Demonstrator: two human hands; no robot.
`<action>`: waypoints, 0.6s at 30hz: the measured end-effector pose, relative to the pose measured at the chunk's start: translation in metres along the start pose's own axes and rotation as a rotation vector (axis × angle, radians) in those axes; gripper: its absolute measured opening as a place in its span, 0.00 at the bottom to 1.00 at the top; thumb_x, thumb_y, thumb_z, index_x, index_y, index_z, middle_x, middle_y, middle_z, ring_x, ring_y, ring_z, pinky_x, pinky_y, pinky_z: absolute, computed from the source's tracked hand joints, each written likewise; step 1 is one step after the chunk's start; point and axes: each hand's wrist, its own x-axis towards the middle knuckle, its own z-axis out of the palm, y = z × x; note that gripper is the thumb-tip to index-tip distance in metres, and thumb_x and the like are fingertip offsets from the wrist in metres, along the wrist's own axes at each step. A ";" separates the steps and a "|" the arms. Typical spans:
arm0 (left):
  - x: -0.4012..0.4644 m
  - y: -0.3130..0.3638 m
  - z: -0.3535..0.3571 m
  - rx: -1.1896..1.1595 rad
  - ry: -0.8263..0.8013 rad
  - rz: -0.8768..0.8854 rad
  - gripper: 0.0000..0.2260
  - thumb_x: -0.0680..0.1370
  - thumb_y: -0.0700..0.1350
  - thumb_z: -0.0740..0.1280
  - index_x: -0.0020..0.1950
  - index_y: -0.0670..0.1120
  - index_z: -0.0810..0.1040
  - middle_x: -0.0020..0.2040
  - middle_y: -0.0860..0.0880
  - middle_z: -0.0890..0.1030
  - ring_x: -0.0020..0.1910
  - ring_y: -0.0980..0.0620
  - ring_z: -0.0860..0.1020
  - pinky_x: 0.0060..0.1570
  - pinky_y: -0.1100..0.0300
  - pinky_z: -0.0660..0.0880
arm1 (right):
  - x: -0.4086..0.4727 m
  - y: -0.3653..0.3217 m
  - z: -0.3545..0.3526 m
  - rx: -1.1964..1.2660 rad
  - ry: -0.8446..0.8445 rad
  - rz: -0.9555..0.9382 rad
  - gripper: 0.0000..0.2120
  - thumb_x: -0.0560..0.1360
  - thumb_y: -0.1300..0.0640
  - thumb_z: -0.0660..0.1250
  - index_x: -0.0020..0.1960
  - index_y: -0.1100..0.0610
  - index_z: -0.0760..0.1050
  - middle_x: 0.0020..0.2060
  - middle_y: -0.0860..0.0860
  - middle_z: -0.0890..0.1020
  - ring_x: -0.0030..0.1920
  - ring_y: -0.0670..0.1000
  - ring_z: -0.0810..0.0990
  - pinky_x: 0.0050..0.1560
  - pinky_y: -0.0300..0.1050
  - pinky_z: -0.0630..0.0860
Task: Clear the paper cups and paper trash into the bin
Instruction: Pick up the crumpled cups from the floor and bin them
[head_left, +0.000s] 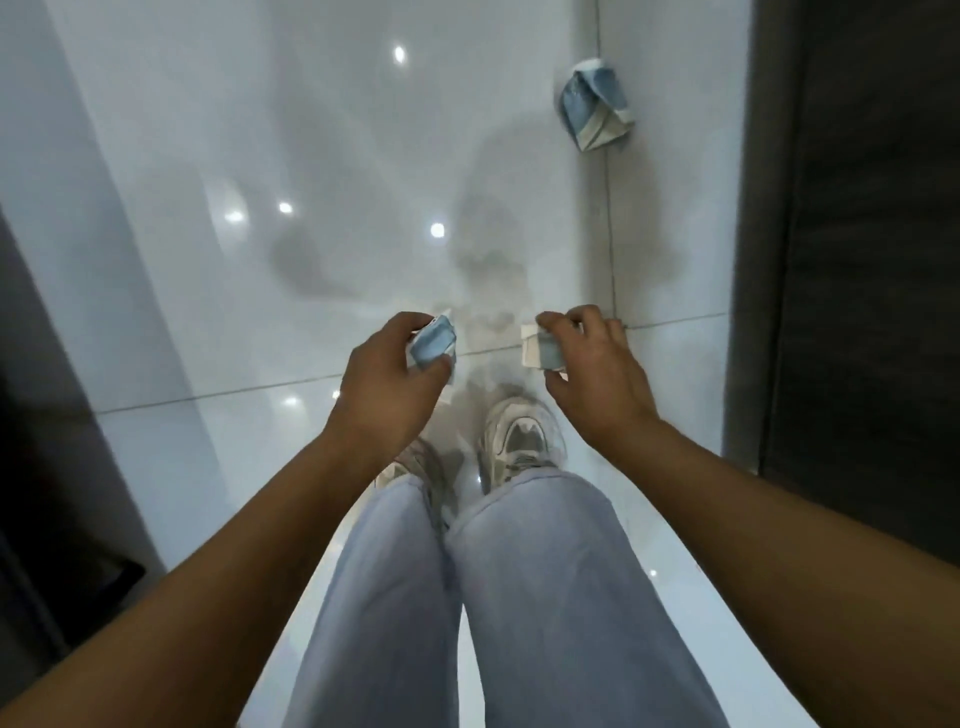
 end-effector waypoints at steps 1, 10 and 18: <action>-0.012 0.014 -0.010 -0.005 0.003 0.004 0.12 0.77 0.42 0.66 0.59 0.48 0.75 0.50 0.52 0.78 0.43 0.56 0.75 0.39 0.71 0.68 | -0.011 -0.010 -0.020 0.024 0.016 -0.008 0.26 0.74 0.61 0.67 0.70 0.50 0.66 0.63 0.52 0.69 0.61 0.56 0.67 0.50 0.49 0.76; -0.137 0.181 -0.154 0.053 -0.010 0.141 0.09 0.77 0.41 0.65 0.56 0.52 0.74 0.45 0.56 0.78 0.40 0.58 0.75 0.36 0.69 0.69 | -0.115 -0.098 -0.263 0.103 0.057 0.011 0.27 0.76 0.56 0.66 0.72 0.46 0.62 0.67 0.49 0.66 0.65 0.52 0.66 0.58 0.46 0.75; -0.212 0.374 -0.297 0.083 0.093 0.279 0.12 0.78 0.41 0.65 0.61 0.45 0.74 0.48 0.51 0.76 0.45 0.53 0.73 0.37 0.66 0.68 | -0.157 -0.185 -0.478 0.088 0.169 -0.059 0.27 0.75 0.59 0.67 0.71 0.49 0.64 0.65 0.53 0.67 0.64 0.56 0.68 0.56 0.52 0.77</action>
